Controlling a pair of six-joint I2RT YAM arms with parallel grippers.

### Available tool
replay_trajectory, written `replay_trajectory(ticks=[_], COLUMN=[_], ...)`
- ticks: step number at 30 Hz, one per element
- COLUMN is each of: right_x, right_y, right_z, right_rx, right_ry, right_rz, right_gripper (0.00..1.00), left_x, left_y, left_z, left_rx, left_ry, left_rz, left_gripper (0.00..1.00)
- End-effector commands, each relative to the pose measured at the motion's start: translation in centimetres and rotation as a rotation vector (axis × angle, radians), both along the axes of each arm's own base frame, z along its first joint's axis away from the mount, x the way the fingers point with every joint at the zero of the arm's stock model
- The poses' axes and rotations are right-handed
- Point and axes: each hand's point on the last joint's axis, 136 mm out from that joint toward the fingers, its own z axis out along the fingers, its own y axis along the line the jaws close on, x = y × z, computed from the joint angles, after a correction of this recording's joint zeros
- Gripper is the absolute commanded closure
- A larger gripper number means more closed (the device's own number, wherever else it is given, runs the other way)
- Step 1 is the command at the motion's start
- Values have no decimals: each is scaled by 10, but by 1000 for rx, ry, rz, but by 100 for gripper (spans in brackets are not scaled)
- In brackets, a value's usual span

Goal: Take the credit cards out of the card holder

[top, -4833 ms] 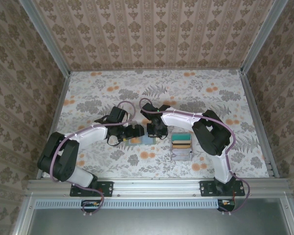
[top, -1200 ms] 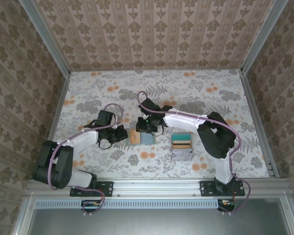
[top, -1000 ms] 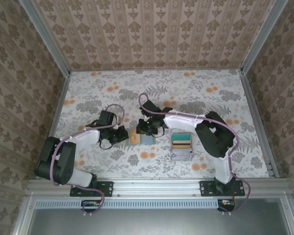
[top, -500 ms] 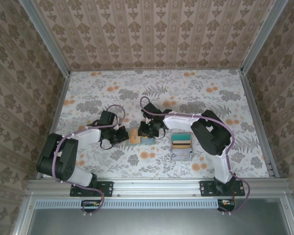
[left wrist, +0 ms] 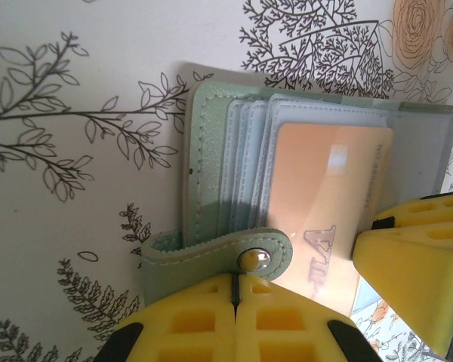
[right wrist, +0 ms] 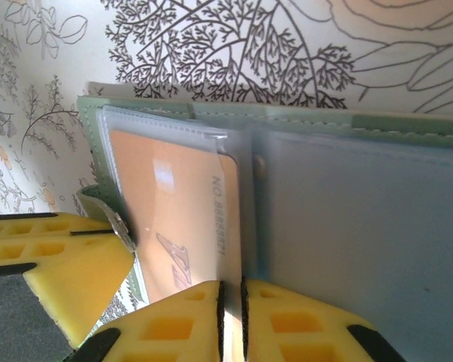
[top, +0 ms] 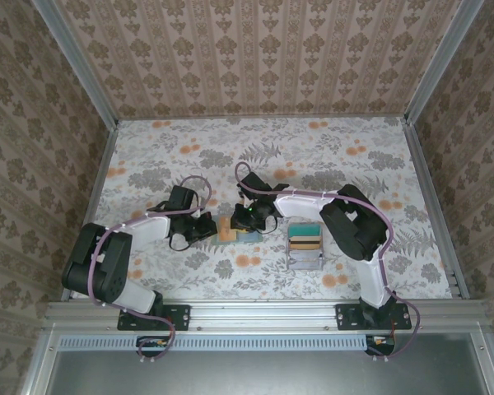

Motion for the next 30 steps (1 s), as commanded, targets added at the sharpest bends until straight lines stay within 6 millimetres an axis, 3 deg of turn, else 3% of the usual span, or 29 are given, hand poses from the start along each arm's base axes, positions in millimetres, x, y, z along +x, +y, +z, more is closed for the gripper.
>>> replay_trajectory(ticks=[1, 17, 30], right_x=[-6, -4, -3], right_y=[-1, -15, -20], right_z=[-11, -8, -8], right_rx=[0, 10, 19], right_ry=[46, 41, 43], right_rz=[-1, -36, -56], right_gripper=[85, 80, 83], left_x=[-7, -10, -12], left_y=[2, 11, 13], left_z=[-10, -18, -22], left_rx=[34, 86, 105], left_ry=[50, 85, 100], left_rz=[4, 18, 18], left_gripper=[99, 100, 100])
